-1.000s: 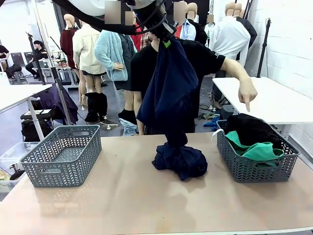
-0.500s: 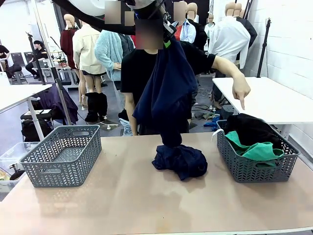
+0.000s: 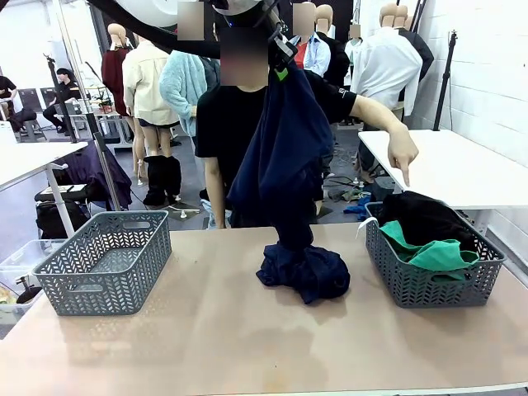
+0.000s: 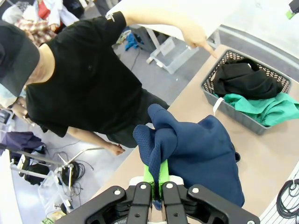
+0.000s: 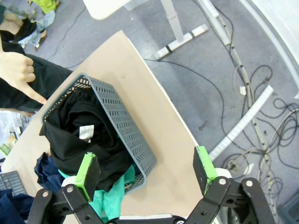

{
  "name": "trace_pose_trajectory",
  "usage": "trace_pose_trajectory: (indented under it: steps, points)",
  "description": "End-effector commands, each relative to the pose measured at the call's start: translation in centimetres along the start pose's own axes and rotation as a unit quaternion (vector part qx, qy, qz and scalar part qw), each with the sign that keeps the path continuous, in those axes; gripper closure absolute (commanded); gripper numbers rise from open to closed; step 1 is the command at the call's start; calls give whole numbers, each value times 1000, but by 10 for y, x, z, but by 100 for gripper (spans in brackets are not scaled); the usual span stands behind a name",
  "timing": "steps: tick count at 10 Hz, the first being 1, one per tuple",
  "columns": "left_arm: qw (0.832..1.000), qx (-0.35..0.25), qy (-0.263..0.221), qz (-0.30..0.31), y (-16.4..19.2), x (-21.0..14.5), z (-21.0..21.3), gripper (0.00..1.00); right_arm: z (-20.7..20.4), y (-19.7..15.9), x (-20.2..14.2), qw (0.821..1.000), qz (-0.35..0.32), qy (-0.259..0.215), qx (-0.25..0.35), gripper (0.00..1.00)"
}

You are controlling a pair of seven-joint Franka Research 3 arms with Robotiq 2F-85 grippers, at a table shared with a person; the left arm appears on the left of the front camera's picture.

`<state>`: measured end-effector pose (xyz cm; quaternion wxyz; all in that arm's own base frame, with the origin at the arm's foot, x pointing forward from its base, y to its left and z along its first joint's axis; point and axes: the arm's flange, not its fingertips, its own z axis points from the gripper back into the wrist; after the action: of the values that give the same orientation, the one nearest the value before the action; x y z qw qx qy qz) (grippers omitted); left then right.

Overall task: Sort the tops and bottoms.
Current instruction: Sort the clothes according to human instructions.

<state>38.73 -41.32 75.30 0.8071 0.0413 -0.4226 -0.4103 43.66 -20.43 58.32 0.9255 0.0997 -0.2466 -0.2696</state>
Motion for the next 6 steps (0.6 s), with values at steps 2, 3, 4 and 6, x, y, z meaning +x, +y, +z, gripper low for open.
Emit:
trace_pose_trajectory:
  steps: [2, 3, 4, 6]
  points:
    - [1000, 1, -4, -2, 2, 2, 4, 100, 0, 0, -1, 1000, 8, 0, -8, 0]
    - [1000, 1, -4, -2, 2, 2, 4, 100, 0, 0, -1, 1000, 8, 0, -8, 0]
    - [1000, 1, -4, -2, 2, 2, 4, 100, 0, 0, -1, 1000, 8, 0, -8, 0]
    - [1000, 1, -4, -2, 2, 2, 4, 100, 0, 0, -1, 1000, 8, 0, -8, 0]
